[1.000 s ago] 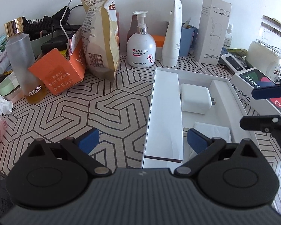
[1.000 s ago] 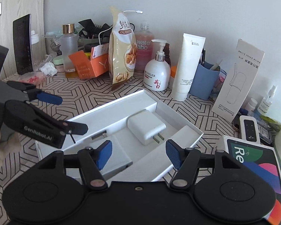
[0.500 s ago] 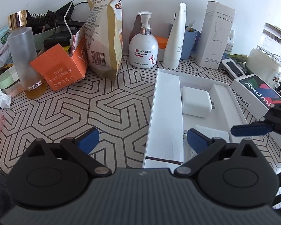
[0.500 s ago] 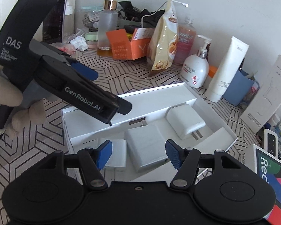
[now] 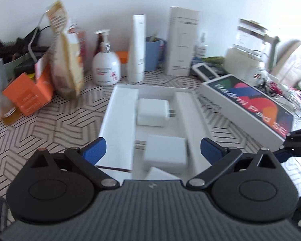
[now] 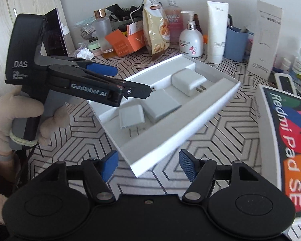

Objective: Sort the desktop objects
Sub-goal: 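Withdraw the right gripper from the tray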

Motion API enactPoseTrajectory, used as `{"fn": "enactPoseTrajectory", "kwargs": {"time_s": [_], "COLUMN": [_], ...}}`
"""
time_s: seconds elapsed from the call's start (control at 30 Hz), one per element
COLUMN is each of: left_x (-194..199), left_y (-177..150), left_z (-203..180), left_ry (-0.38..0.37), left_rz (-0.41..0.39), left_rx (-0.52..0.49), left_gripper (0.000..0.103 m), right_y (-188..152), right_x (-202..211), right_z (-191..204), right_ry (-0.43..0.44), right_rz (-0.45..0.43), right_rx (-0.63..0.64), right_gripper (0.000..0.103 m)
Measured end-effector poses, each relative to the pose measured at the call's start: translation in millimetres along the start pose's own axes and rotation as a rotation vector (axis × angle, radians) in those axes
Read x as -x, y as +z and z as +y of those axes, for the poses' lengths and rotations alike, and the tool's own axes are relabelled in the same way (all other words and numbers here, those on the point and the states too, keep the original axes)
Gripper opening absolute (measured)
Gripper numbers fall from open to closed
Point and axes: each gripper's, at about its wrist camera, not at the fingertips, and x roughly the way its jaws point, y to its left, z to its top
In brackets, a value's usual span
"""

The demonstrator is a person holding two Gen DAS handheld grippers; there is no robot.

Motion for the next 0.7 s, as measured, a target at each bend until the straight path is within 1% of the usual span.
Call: {"fn": "enactPoseTrajectory", "kwargs": {"time_s": [0.17,0.3,0.4,0.47,0.53,0.63,0.7], "left_x": [6,11,14,18,20,16,10], "left_y": [-1,-2,-2,1,6,14,19], "left_z": [-34,-62,-81,-88,-98,-117,-130], "left_ry": [-0.082,-0.147,-0.193,-0.196,-0.18,-0.143,-0.138], "left_rz": [-0.005,-0.01,-0.013,-0.014,-0.018,-0.023,-0.015], "left_rx": [-0.053,-0.095,-0.124,-0.113,-0.12,-0.14,-0.14], "left_gripper": [0.102,0.102,0.102,0.102,0.102,0.102,0.102], "right_y": [-33,-67,-89,-99,-101,-97,-92], "right_x": [44,71,87,93,94,94,98], "right_z": [-17,-31,-44,-55,-70,-93,-106], "right_ry": [-0.078,-0.174,-0.26,-0.309,-0.312,-0.296,-0.255], "right_rz": [0.007,0.04,0.024,0.0,-0.029,-0.081,-0.119], "right_rx": [-0.046,-0.067,-0.067,-0.064,-0.087,-0.165,-0.187], "right_gripper": [0.075,0.075,0.076,0.079,0.079,0.079,0.079]}}
